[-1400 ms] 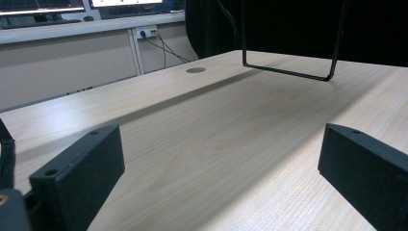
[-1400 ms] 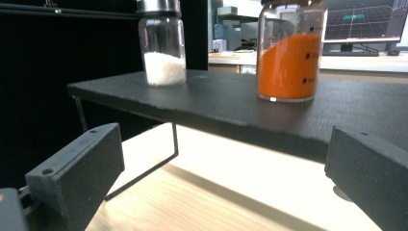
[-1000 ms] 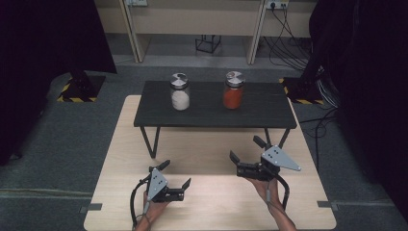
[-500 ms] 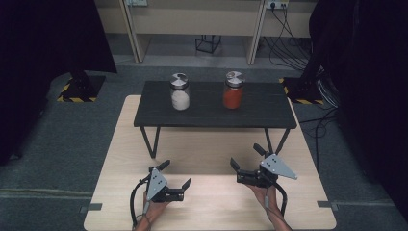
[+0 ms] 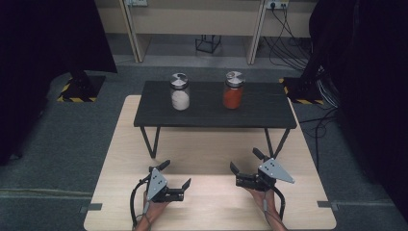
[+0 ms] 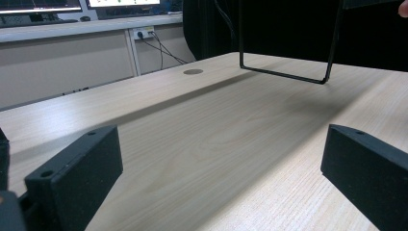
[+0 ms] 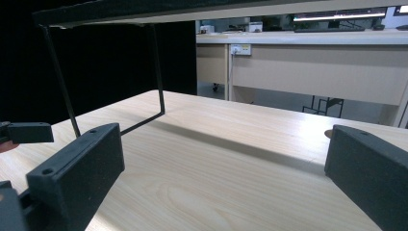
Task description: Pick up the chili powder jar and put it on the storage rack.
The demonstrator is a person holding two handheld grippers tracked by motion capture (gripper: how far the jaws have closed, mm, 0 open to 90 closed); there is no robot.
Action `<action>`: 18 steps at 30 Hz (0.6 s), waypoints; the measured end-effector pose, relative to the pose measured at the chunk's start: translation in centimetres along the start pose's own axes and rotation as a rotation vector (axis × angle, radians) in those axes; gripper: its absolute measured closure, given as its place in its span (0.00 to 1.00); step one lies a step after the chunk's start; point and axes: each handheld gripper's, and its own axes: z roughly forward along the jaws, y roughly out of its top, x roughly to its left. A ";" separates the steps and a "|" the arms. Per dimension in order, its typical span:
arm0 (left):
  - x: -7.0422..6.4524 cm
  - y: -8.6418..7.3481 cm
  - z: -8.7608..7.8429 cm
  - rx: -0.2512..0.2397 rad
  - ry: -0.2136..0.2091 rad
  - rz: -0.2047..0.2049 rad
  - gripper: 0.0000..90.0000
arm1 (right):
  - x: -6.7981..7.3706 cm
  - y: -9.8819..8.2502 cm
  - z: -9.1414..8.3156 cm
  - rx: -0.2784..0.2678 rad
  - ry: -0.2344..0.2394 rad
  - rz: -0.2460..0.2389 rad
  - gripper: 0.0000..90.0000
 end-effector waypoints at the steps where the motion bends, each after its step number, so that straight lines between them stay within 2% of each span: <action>1: 0.0 0.0 0.0 0.000 0.000 -0.001 0.00 | 0.0 -0.1 0.0 0.000 0.000 -0.001 0.00; 18: 0.0 0.0 0.0 0.001 0.003 -0.002 0.00 | -0.4 -1.0 0.1 0.012 0.012 0.000 0.00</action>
